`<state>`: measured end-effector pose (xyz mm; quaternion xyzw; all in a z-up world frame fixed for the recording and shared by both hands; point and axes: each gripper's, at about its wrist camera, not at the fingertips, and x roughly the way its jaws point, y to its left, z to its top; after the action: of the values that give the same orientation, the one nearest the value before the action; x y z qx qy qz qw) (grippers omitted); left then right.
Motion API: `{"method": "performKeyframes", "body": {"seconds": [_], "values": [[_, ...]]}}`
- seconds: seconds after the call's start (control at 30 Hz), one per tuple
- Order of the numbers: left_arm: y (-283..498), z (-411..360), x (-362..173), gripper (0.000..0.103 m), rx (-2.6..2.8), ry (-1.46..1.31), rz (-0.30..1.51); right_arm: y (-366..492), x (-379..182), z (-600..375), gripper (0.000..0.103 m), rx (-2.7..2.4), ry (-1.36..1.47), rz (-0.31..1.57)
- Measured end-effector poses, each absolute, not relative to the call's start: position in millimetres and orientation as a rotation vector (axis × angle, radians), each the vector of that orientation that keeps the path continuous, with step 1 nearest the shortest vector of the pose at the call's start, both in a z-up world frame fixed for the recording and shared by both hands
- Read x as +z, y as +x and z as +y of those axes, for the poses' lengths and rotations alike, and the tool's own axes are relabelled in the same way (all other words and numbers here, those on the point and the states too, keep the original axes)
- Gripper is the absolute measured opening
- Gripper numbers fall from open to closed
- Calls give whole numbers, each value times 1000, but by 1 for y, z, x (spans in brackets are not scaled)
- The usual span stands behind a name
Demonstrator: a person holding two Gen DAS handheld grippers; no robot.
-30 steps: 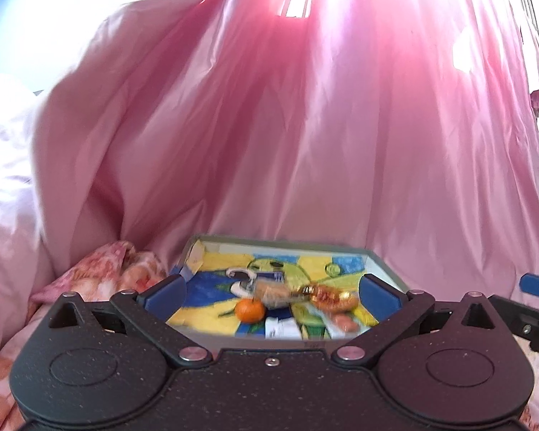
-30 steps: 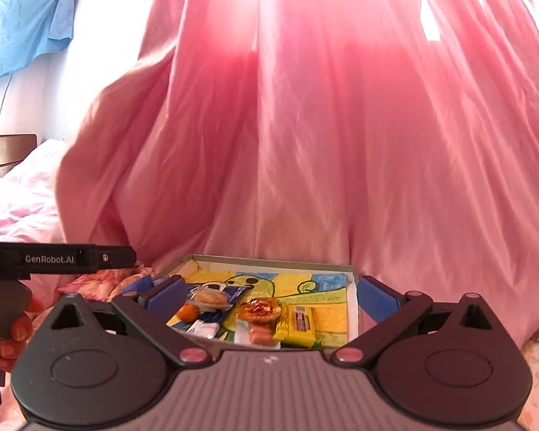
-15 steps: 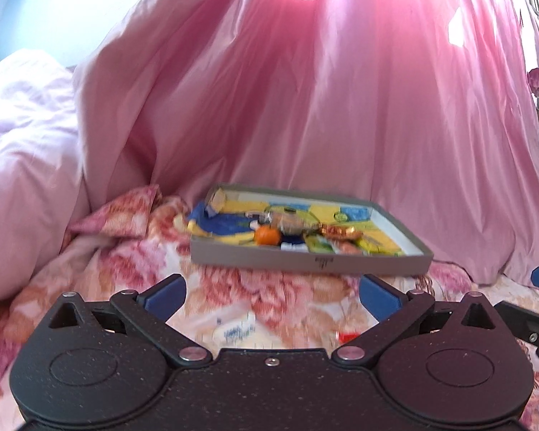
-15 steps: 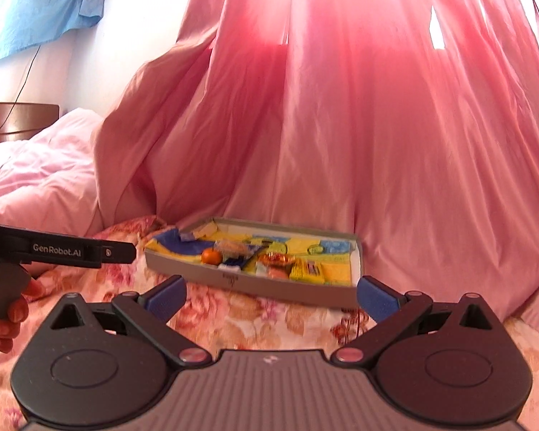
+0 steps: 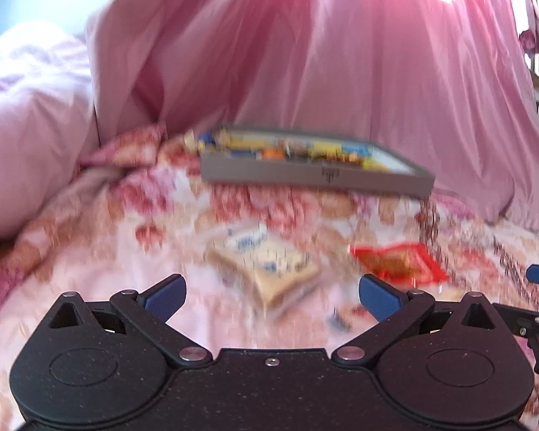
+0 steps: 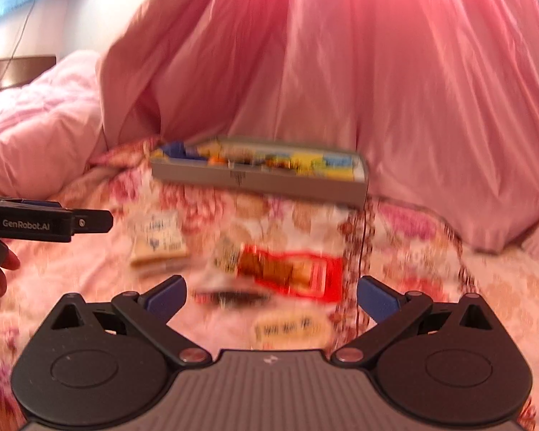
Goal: Organize snacks
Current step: 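Withdraw both tools from the tray toward the remaining snacks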
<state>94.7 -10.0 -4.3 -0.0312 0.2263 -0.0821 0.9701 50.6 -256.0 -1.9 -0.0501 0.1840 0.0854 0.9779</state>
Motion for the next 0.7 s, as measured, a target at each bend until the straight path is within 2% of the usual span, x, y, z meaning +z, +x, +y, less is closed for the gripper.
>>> {"method": "performKeyframes", "body": {"seconds": [0.23,0.7], "values": [[102,-14,-19,102,-207,-40,516,54,-25,-254,103,135,-91,464],[109,-16,-27,102,-244,-30,540,102,-40,-248,103,78,-172,508]]}}
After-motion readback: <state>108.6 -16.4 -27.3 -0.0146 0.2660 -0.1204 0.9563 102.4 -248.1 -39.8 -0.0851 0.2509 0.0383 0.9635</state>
